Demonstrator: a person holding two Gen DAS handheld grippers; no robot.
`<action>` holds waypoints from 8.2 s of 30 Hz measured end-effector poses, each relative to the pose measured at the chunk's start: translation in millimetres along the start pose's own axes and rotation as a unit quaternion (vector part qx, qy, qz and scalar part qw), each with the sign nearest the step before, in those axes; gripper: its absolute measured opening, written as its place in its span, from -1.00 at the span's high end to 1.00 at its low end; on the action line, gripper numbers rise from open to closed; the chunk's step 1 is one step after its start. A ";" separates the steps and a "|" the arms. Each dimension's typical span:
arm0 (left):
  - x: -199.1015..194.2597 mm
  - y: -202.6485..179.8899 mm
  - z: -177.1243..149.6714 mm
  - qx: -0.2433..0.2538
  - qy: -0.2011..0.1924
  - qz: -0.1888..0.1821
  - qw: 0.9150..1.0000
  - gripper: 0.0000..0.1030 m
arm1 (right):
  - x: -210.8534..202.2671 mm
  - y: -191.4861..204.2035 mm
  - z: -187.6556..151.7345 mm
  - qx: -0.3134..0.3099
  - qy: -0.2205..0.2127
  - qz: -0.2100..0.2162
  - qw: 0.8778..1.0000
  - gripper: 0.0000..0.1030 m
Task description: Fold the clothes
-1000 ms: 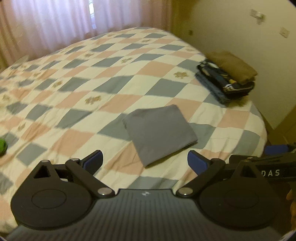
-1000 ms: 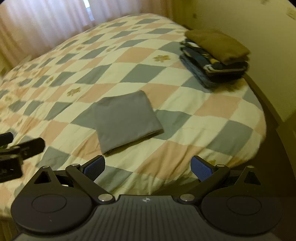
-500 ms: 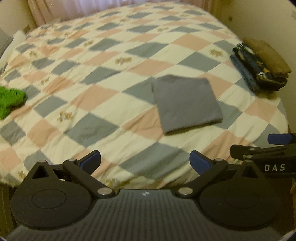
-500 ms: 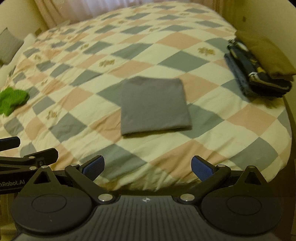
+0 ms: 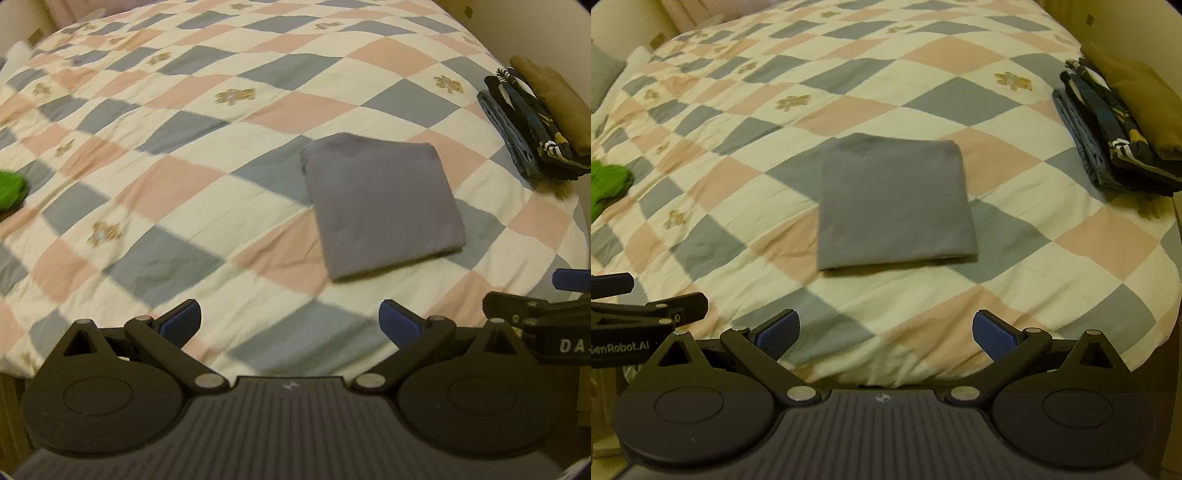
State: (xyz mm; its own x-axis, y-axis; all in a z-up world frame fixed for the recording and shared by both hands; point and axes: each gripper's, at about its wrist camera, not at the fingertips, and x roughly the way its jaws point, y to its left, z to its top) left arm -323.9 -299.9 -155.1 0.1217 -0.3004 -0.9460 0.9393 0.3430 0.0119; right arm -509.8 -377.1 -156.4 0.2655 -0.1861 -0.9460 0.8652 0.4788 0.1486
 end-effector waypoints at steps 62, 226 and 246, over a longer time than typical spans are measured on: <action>101.8 -179.6 291.9 0.244 -0.044 -0.370 0.895 0.37 | 55.9 -263.8 55.6 0.371 -0.263 0.320 0.831 0.21; -99.7 -124.2 166.6 0.339 -0.235 -0.162 0.896 -0.99 | -150.3 -47.3 4.1 0.414 -0.295 -0.234 0.829 -1.00; -55.8 -138.5 176.3 0.324 -0.179 -0.141 0.918 -0.99 | -114.6 -67.0 23.7 0.387 -0.237 -0.235 0.860 -1.00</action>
State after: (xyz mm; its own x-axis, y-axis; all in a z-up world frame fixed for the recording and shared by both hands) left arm -404.3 -487.6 -46.9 -0.1664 -0.6091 -0.7754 0.9294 -0.3596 0.0830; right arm -588.1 -408.2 -51.1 -0.2059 -0.6193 -0.7576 0.8996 -0.4245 0.1025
